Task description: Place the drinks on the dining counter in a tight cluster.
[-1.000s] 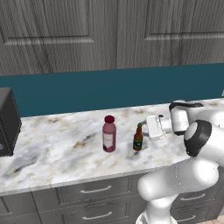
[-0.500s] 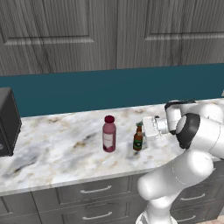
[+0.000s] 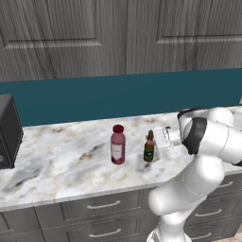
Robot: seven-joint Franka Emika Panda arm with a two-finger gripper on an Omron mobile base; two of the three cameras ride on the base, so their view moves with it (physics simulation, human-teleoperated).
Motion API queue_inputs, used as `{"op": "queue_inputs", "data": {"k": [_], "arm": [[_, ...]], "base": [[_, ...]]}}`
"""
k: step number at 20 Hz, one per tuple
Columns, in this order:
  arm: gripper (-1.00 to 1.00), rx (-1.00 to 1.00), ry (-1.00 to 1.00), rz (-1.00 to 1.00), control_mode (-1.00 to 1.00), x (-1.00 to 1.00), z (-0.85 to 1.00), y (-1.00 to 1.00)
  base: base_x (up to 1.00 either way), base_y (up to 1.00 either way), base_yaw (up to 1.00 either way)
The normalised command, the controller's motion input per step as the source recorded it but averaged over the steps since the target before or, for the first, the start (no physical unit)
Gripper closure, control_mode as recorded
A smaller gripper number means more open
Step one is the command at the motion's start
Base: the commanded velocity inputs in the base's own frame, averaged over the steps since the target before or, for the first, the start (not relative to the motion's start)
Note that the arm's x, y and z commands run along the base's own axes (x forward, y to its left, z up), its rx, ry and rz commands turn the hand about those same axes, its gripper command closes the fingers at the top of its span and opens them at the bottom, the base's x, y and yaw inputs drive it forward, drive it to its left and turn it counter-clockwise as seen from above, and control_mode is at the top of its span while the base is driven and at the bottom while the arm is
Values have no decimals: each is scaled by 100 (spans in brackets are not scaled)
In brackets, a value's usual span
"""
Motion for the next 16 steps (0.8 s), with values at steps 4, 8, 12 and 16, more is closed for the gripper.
{"op": "queue_inputs", "data": {"k": [4,8,12,16], "arm": [[100,1,6,6,-100,-15,41,-1],[100,-5,0,2,-100,-27,50,0],[100,-7,0,0,-100,-34,23,0],[100,-2,1,0,-100,-23,22,1]], "base": [[0,0,0],[0,0,0],[0,0,0],[0,0,0]]}}
